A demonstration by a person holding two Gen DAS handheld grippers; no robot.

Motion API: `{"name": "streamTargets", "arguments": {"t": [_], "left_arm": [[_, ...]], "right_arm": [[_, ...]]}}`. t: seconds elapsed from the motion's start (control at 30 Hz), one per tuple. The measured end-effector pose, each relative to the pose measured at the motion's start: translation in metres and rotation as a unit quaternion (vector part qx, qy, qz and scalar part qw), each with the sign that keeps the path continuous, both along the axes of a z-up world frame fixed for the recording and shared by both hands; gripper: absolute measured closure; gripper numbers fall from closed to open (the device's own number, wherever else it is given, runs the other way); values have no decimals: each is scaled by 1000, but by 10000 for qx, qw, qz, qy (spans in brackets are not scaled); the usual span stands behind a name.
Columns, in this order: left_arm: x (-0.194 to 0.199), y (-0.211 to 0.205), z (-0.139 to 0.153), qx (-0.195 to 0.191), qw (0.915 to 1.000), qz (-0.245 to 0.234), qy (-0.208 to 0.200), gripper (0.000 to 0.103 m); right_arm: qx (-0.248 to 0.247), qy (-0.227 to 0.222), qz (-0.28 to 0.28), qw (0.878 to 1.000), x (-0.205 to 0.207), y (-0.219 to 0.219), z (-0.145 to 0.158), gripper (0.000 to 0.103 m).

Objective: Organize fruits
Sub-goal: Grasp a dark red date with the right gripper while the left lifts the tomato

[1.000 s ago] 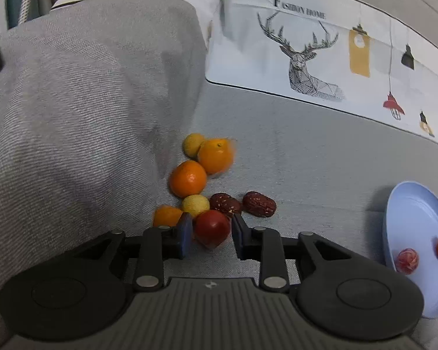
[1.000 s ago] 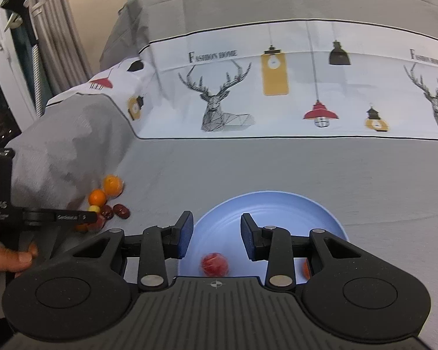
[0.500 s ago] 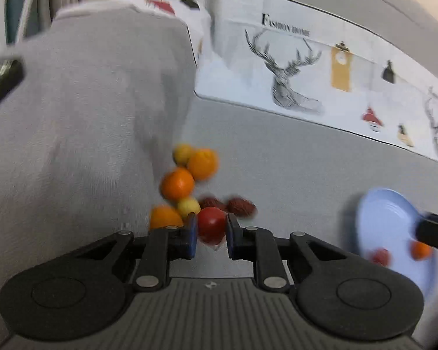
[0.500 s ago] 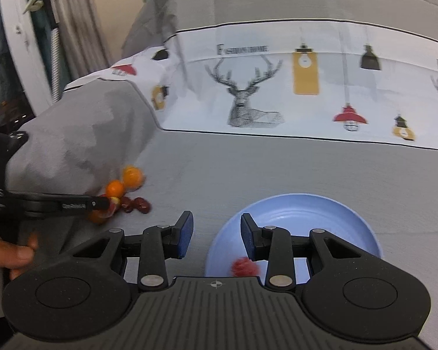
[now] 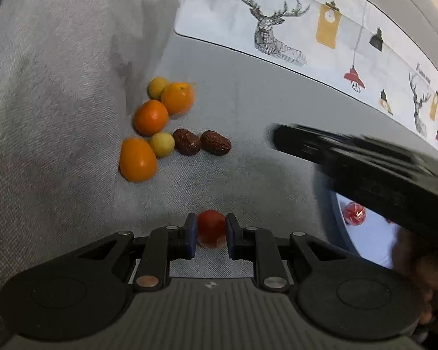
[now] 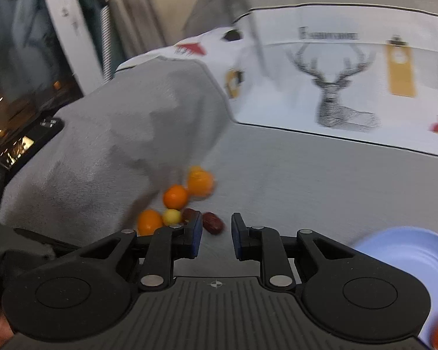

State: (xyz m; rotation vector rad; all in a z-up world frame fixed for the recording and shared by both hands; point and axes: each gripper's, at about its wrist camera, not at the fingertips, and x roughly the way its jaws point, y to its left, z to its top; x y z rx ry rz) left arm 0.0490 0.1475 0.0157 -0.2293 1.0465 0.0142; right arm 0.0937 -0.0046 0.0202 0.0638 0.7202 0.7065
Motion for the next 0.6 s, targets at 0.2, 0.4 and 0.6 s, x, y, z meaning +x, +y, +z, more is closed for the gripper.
{"name": "streamTargets", "arguments": {"t": [0.2, 0.4, 0.6], "left_arm": [[2, 3, -2, -42, 10000, 65, 20, 79], [8, 2, -4, 3, 9999, 71, 77, 68], [11, 0, -6, 75, 9999, 36, 94, 63]], "right_arm": [[-241, 125, 308, 9992, 25, 38, -27, 80], [-682, 50, 554, 9961, 39, 59, -48, 77], [-719, 181, 686, 9949, 46, 58, -56, 84]]}}
